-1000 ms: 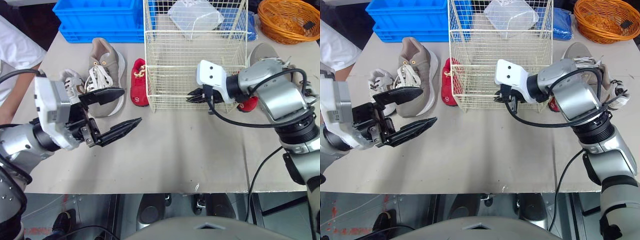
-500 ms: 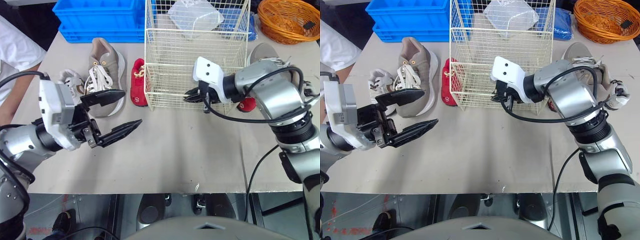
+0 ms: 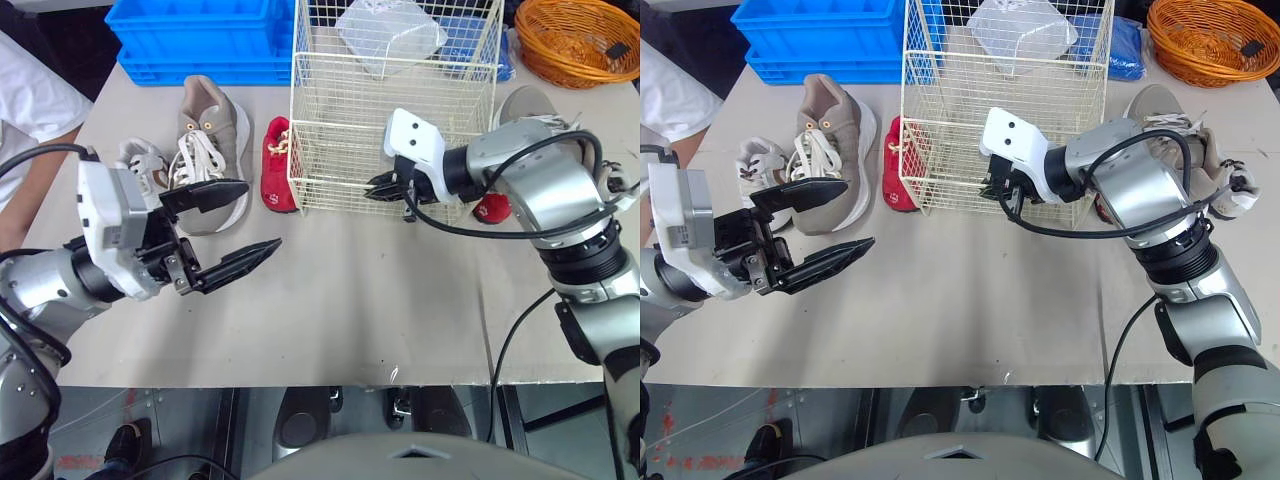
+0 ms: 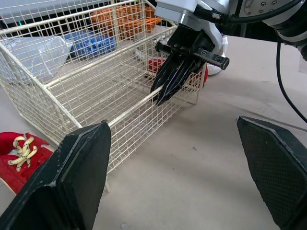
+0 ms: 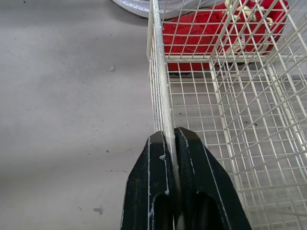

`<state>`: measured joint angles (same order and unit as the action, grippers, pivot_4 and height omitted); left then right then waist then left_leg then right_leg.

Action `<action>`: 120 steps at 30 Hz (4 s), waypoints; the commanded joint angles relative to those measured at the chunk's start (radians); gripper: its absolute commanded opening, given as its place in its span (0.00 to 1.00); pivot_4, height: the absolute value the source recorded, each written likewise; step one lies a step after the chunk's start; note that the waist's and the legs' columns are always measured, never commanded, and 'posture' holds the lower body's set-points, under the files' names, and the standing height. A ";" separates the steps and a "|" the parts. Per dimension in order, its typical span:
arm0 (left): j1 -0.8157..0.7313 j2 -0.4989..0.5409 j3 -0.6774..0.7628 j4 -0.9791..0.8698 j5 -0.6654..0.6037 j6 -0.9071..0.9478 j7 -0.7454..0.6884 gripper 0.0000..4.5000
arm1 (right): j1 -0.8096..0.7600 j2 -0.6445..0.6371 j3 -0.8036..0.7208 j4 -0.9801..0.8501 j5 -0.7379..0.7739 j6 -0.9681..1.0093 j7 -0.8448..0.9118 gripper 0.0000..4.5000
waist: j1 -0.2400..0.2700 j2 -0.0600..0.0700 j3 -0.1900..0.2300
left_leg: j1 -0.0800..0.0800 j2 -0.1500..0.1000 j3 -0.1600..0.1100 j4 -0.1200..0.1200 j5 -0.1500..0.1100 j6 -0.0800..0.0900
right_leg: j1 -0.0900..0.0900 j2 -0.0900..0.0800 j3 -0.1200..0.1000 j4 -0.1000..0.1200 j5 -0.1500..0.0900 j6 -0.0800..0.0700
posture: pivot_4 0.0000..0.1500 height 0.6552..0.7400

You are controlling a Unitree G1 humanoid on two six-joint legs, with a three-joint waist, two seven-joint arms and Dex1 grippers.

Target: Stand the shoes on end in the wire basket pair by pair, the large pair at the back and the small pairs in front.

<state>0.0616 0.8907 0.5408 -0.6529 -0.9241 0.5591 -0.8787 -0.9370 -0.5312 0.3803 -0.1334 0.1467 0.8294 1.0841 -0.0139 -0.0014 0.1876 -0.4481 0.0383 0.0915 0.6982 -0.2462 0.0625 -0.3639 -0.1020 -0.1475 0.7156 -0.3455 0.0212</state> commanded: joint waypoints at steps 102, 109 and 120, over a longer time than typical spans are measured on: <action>-0.563 0.076 -0.259 0.186 -0.115 0.210 -0.205 1.00 | 0.326 -0.470 -0.593 -0.270 0.448 -0.719 0.140 0.01 | 0.028 0.001 0.002 | -0.001 0.000 0.000 0.001 0.002 -0.002 | -0.001 0.004 0.006 0.001 0.001 0.001 | 1.00 0.36; -0.621 0.082 -0.259 0.222 -0.127 0.223 -0.203 1.00 | 0.257 -0.473 -0.503 -0.261 0.416 -0.778 0.278 0.01 | 0.028 0.001 0.002 | -0.001 0.000 -0.002 0.002 0.002 -0.002 | 0.001 0.004 0.004 0.000 0.001 0.001 | 1.00 0.36; -0.660 0.163 -0.506 0.278 0.121 0.158 -0.372 1.00 | 0.117 -0.386 -0.370 -0.254 0.397 -0.787 0.344 0.01 | 0.029 0.000 0.002 | -0.001 0.000 -0.002 0.002 0.002 -0.002 | 0.001 0.005 0.003 0.000 0.001 0.001 | 1.00 0.36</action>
<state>-0.5784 1.0373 0.0650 -0.3860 -0.8641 0.7578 -1.2159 -0.7851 -0.9260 0.0317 -0.3794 0.5276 0.0709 1.4226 0.0151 -0.0011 0.1899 -0.4490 0.0383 0.0893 0.7006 -0.2444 0.0606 -0.3630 -0.0974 -0.1442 0.7158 -0.3449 0.0221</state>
